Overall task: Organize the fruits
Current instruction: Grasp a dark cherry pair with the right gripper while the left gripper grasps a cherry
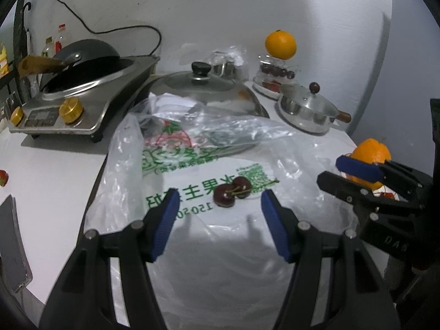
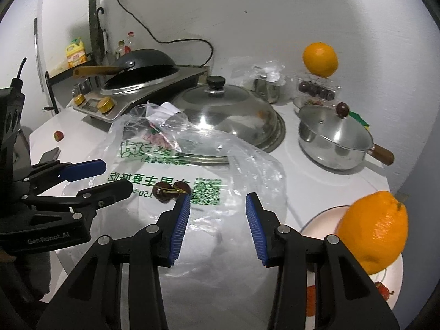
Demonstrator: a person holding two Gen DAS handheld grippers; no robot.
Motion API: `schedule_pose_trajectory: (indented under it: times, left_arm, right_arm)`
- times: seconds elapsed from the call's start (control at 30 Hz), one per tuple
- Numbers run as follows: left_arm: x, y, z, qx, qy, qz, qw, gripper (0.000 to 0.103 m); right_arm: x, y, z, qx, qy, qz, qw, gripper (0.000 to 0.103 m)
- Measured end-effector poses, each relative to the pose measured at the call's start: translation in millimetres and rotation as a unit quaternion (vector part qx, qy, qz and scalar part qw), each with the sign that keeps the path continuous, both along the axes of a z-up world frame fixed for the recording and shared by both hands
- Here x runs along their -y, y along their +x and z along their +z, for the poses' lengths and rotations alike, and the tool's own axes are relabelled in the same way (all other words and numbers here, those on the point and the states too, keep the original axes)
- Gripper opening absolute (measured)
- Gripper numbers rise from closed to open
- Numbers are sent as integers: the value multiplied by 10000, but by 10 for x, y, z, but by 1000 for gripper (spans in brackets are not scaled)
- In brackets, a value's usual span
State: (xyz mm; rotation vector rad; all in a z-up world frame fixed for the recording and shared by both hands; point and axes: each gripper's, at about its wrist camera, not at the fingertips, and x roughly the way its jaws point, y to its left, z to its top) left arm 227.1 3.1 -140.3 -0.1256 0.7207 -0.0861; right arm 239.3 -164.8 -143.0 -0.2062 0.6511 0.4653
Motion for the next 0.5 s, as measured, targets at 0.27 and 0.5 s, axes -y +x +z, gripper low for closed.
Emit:
schedule_pose_trajectory:
  times: [0.27,0.5]
  left_arm:
    - [-132,80,-106,-118,-25,133,9998,63]
    - [-245,155,-212,-225,-83,227,9995,63]
  right_arm:
    - [-154,112,-144,-191,-63,137,9997,45]
    - [-344,267,-307,-416,-169,329,9984,45]
